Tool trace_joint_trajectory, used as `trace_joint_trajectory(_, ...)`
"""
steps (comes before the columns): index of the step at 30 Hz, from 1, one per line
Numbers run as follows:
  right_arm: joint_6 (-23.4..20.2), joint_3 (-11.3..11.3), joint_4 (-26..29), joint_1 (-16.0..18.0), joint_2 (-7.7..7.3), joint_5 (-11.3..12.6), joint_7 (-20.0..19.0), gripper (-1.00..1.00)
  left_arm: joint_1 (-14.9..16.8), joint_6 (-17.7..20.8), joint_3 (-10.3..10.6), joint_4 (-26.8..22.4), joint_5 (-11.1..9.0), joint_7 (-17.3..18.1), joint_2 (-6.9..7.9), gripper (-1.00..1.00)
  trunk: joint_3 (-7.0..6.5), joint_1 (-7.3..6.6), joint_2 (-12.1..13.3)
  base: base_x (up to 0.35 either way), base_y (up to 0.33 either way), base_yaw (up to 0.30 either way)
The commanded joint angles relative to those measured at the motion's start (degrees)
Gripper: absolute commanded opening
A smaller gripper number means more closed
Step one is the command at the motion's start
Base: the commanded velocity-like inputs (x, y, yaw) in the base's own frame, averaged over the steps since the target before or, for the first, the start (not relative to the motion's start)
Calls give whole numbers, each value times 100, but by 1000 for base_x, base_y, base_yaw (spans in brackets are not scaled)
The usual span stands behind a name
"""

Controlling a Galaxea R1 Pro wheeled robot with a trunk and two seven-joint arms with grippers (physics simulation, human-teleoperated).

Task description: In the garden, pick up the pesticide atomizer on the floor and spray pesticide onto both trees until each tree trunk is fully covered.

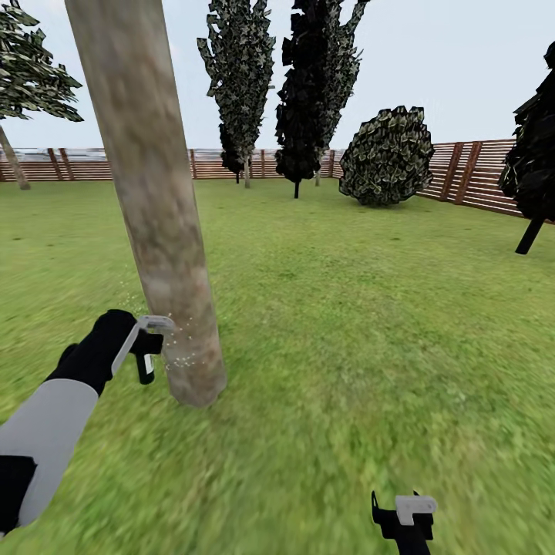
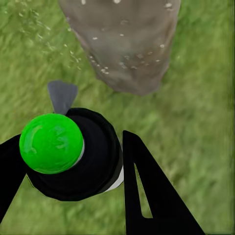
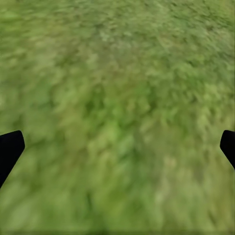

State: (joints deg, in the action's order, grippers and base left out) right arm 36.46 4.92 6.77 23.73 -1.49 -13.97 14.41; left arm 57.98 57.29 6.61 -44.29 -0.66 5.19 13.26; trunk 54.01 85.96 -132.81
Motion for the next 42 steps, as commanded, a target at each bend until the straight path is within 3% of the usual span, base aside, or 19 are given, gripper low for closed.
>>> trace_joint_trajectory(1,-1,0,0,0,0,0,0,100,-13,7,4,-4,15,52,0,-100,0,0,0,0,0,0)
trace_joint_trajectory(4,-1,0,0,0,0,0,0,100,-70,-6,29,-28,45,580,63,-100,0,0,0,0,0,0)
trace_joint_trajectory(7,1,0,0,1,0,0,0,100,-68,4,164,-42,72,660,76,-100,0,0,0,61,0,0)
trace_joint_trajectory(9,0,0,0,1,0,0,0,100,-68,14,529,-40,446,668,69,-100,0,0,0,286,0,0)
trace_joint_trajectory(12,0,0,0,1,0,0,1,100,-68,25,601,-37,677,667,61,-100,0,0,0,327,0,0)
trace_joint_trajectory(23,1,0,0,2,0,0,0,100,-102,13,539,38,708,668,81,-100,0,0,0,28,-215,9)
trace_joint_trajectory(36,1,0,0,0,0,2,8,100,-103,10,508,43,708,637,80,-100,0,0,0,70,-272,188)
trace_joint_trajectory(39,1,0,0,0,0,3,9,100,-103,5,229,39,712,633,78,-100,0,0,0,150,-269,1)
trace_joint_trajectory(42,1,0,0,2,0,0,9,100,-122,1,112,42,723,625,80,-100,0,0,0,151,-269,0)
